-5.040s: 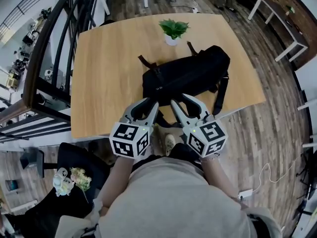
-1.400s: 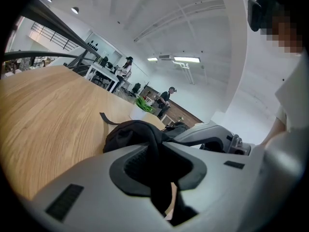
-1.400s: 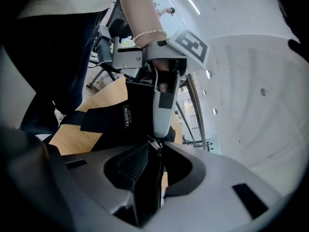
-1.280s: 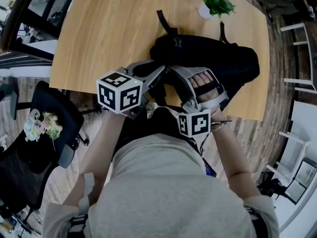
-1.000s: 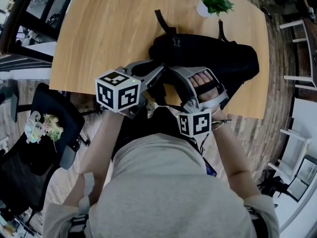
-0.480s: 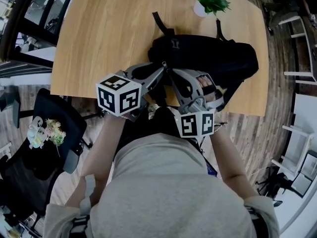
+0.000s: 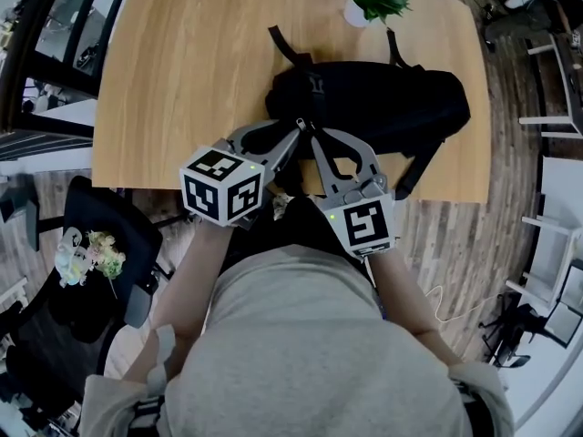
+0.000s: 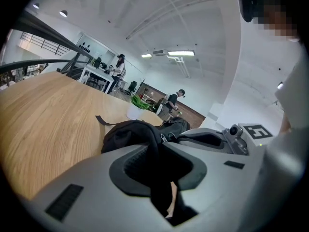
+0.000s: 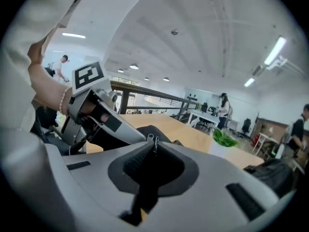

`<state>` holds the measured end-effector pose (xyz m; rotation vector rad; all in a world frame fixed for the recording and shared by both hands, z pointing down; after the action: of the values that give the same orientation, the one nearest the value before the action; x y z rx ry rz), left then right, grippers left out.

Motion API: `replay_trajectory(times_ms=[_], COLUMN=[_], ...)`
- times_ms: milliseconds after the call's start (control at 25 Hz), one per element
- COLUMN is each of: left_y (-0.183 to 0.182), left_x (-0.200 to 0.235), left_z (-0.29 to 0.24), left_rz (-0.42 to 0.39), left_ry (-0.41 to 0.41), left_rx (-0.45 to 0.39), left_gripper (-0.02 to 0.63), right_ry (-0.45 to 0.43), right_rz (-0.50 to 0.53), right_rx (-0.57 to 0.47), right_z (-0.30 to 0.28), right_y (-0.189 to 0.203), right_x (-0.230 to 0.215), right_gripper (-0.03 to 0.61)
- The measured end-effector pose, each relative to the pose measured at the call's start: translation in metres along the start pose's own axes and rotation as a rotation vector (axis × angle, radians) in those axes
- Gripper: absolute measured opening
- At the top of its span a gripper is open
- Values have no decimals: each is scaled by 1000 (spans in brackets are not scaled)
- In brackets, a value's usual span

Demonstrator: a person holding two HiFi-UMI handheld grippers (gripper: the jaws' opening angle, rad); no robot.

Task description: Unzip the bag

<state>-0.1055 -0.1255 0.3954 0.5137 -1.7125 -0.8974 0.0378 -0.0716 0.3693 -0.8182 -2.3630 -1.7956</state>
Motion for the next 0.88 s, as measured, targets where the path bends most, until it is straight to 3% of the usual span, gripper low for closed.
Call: replay_trajectory(times_ms=[200,880], left_y=[0,2], left_x=[-1,-1], left_z=[-2,-1], left_rz=[-20,-39], left_ry=[-1,-10], left_rx=[14,19], left_gripper=[84,84], right_ry=[-4,-52], right_rz=[-140,-53], right_rx=[65,266], right_z=[1,-15], right_y=[3,-12], right_x=[-4,-2], right_gripper=[29,63])
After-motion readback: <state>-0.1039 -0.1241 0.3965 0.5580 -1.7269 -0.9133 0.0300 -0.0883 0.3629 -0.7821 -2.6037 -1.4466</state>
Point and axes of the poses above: the fingertips, and each gripper's own axes: z backward along the fingers, x to its left, y out of its underside, the point moved 9 cm from there along z, backward along the fingers, and after that the axes turned 14 degrees about y, right-handed, at the moved point
